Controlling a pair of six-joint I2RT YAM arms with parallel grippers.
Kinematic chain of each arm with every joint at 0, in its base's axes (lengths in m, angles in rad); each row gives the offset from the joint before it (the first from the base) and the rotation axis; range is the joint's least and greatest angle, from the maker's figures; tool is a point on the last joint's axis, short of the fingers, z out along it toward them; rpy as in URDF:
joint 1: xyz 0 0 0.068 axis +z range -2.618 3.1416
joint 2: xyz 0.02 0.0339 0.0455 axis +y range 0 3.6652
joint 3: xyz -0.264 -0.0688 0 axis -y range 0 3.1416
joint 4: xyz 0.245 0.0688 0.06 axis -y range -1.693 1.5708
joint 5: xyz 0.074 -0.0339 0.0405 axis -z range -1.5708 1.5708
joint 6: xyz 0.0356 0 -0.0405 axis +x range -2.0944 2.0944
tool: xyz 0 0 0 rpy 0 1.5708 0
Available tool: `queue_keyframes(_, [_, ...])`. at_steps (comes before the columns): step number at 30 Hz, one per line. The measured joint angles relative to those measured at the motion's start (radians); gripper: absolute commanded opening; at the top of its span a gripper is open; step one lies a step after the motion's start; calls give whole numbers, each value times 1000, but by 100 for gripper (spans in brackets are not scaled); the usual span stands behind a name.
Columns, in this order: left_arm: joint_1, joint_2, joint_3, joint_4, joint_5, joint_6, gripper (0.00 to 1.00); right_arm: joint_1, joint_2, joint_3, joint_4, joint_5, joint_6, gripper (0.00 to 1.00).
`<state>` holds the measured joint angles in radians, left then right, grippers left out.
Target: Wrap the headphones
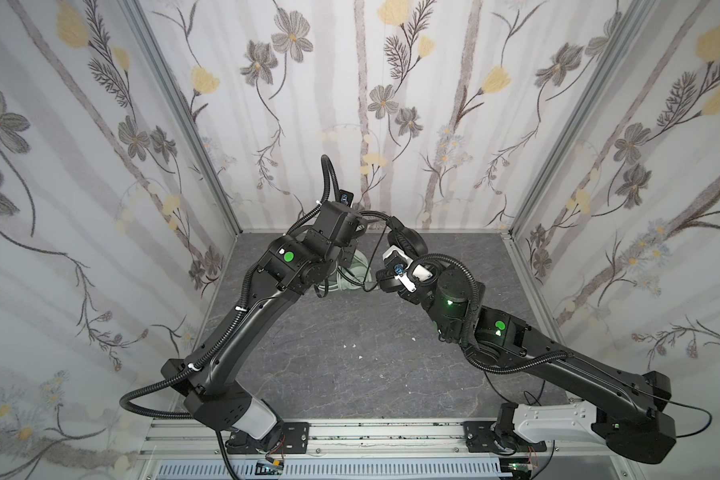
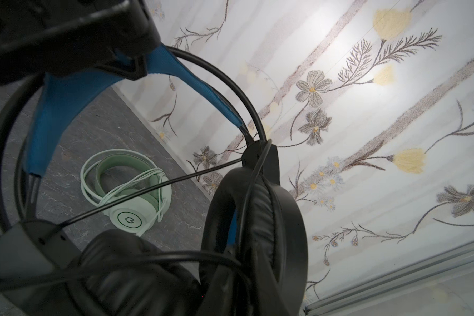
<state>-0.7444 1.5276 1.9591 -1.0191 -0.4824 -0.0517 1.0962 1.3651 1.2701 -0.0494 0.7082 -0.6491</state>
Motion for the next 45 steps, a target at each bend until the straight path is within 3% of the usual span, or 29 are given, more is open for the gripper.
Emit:
queue_keyframes(12, [-1,-23,44,-27,-74,88,0,9,6,-14,-39,-2,-35,15])
queue_keyframes(23, [1,-14,34,-80,-71,115,0,21,26,-2,-54,32,-104,14])
queue_keyframes(30, [1,-8,16,-106,-48,106,0,91,68,84,-55,31,-145,12])
queue_keyframes(45, [6,-20,-19,-81,-23,76,0,134,127,205,-90,-20,4,9])
